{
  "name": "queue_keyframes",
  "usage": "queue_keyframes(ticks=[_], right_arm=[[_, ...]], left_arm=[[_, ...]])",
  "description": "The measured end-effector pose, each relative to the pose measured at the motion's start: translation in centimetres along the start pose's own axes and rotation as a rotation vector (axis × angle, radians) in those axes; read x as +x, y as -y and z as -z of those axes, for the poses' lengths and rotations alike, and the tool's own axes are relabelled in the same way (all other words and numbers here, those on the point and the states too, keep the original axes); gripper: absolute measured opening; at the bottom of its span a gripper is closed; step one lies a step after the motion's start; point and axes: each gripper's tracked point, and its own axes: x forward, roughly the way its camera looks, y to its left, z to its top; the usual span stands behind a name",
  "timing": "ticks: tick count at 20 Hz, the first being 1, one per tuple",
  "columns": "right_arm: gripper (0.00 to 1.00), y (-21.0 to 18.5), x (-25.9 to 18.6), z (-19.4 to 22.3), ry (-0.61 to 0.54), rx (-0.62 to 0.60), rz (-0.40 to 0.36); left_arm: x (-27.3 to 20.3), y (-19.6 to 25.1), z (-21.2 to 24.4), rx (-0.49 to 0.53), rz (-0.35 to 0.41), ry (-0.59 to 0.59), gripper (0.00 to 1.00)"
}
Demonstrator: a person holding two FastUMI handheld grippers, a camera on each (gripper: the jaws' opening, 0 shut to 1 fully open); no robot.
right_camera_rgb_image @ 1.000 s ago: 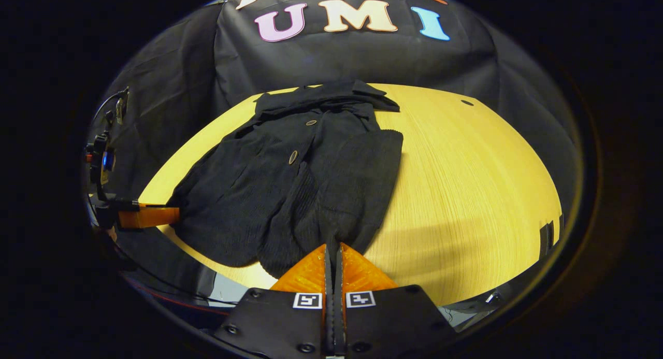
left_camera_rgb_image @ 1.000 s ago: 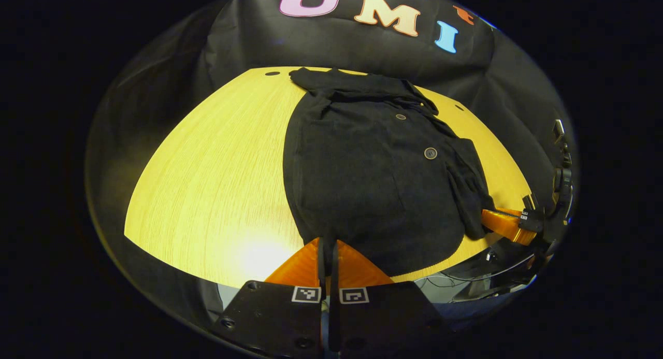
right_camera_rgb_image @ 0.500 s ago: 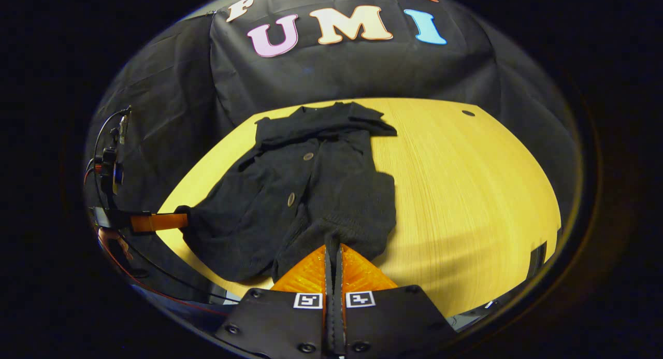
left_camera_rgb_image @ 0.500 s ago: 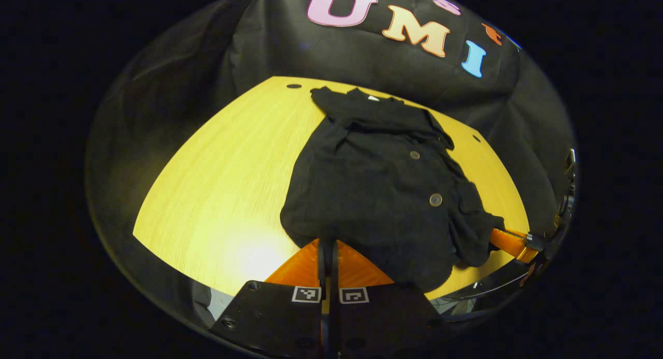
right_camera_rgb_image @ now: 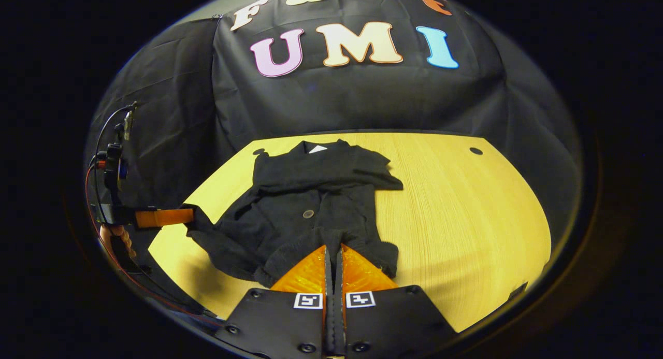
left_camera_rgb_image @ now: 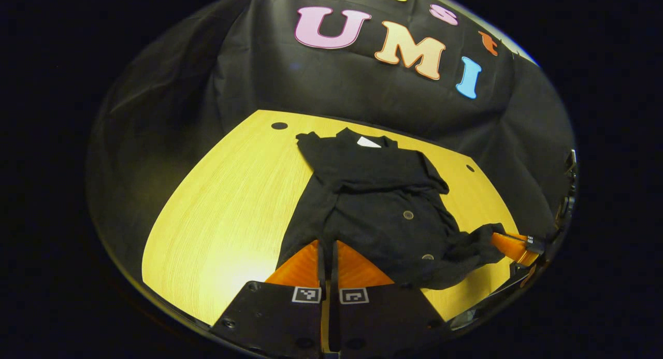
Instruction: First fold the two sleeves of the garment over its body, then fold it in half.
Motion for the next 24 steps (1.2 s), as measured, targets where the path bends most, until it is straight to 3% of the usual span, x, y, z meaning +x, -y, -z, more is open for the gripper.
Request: queue_keyframes(ticks=[9,17,24], right_arm=[[0.02,0.9,3.8,-6.8,0.052,0.02,0.05],[0.02,3.4,7.9,-16.1,0.128,-0.042,0.095],[0.02,3.4,12.9,-19.8,0.132,-0.082,0.121]], left_arm=[[4.5,0.7,-7.3,0.046,0.045,0.064,0.0],[8.4,0.5,-15.3,0.095,0.021,0.168,0.0],[13.5,0.4,-19.1,0.091,0.008,0.212,0.0]])
